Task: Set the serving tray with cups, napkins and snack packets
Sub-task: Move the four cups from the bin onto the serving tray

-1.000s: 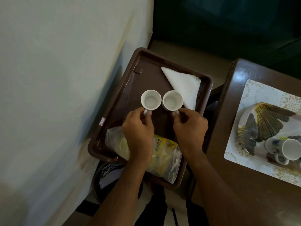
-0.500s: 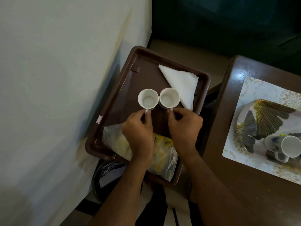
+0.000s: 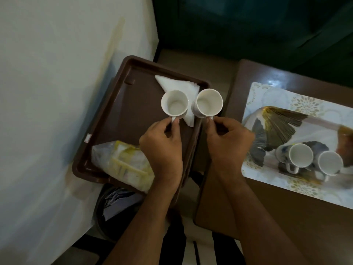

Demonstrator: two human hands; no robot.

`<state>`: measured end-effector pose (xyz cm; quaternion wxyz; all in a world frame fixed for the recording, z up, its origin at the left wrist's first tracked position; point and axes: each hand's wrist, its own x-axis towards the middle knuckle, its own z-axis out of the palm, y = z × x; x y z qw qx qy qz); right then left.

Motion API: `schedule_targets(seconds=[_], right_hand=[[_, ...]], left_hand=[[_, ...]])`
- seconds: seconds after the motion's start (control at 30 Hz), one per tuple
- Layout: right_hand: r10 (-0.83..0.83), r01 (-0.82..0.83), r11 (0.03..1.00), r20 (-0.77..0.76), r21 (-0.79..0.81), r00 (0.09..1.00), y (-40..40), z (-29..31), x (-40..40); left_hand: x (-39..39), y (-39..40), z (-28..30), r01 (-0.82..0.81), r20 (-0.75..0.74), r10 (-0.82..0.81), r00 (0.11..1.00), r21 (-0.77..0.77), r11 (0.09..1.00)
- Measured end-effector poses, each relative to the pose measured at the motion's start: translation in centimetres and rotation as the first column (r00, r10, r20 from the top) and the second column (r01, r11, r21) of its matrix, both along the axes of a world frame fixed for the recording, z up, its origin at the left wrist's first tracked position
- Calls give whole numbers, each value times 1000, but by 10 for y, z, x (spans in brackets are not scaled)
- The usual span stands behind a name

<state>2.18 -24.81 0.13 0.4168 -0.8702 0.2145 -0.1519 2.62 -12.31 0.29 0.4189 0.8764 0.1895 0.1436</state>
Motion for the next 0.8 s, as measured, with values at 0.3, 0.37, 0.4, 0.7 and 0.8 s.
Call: schedule_targets(seconds=[0.3, 0.37, 0.4, 0.7, 0.8], right_hand=[[-133, 131, 987, -14, -96, 991, -134, 11, -32], [-155, 151, 982, -22, -116, 988, -165, 10, -40], [-170, 165, 977, -30, -137, 985, -180, 10, -44], [-217, 187, 951, -99, -247, 971, -291, -11, -67], [-184, 142, 959, -156, -245, 970, -315, -21, -68]], left_hand=[[-21, -125, 7, 214, -18, -214, 977, -17, 977], [-24, -151, 9, 265, -26, -266, 964, -21, 964], [-25, -165, 10, 290, -35, -290, 956, -22, 957], [-12, -246, -5, 583, -193, -564, 803, 53, 811], [-4, -257, -14, 630, -251, -596, 763, 78, 773]])
